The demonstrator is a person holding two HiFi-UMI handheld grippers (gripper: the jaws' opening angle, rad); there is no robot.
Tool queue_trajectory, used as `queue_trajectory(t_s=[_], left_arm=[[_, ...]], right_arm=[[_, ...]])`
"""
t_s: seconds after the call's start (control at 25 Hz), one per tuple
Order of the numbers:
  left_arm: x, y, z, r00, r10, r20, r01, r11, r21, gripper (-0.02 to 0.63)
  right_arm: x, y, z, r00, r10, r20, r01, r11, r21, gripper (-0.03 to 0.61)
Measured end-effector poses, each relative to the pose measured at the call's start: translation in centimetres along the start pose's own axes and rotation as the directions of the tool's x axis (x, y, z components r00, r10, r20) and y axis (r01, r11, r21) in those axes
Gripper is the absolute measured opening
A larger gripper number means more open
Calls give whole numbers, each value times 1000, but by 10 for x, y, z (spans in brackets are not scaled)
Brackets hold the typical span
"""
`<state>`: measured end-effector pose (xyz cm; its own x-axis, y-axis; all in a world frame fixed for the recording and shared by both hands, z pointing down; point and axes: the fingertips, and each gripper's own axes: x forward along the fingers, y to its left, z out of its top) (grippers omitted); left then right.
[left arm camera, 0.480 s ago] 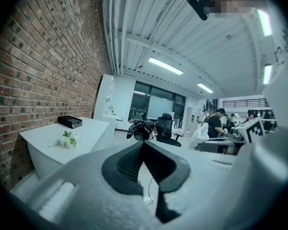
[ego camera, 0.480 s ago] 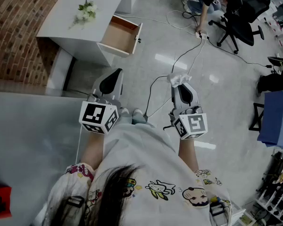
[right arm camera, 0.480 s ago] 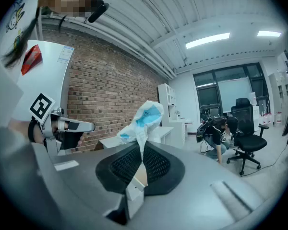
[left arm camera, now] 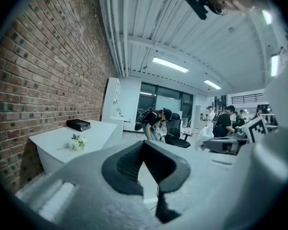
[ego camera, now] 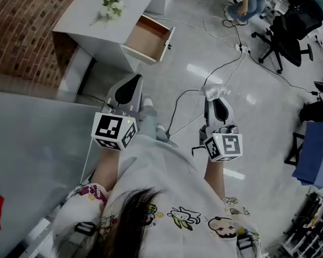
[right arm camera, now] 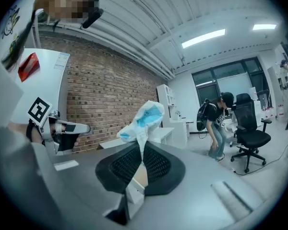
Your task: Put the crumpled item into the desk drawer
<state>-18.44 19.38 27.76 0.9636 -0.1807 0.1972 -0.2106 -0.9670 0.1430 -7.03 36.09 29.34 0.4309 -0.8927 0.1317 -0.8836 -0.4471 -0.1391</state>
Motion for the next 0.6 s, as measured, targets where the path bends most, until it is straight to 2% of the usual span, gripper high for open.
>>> queue_trajectory(t_s=[0.32,0.6], left_arm=[[52,38,1,1000,17,-6,-17,1000,-8,2],[125,106,23,999,40,-8,-41,999,-26,2]], right_arm=[[67,-9,-7,999,41,-35,-40,999,31,15],[176,-24,7,995,81,-64,-80,997,21,15]])
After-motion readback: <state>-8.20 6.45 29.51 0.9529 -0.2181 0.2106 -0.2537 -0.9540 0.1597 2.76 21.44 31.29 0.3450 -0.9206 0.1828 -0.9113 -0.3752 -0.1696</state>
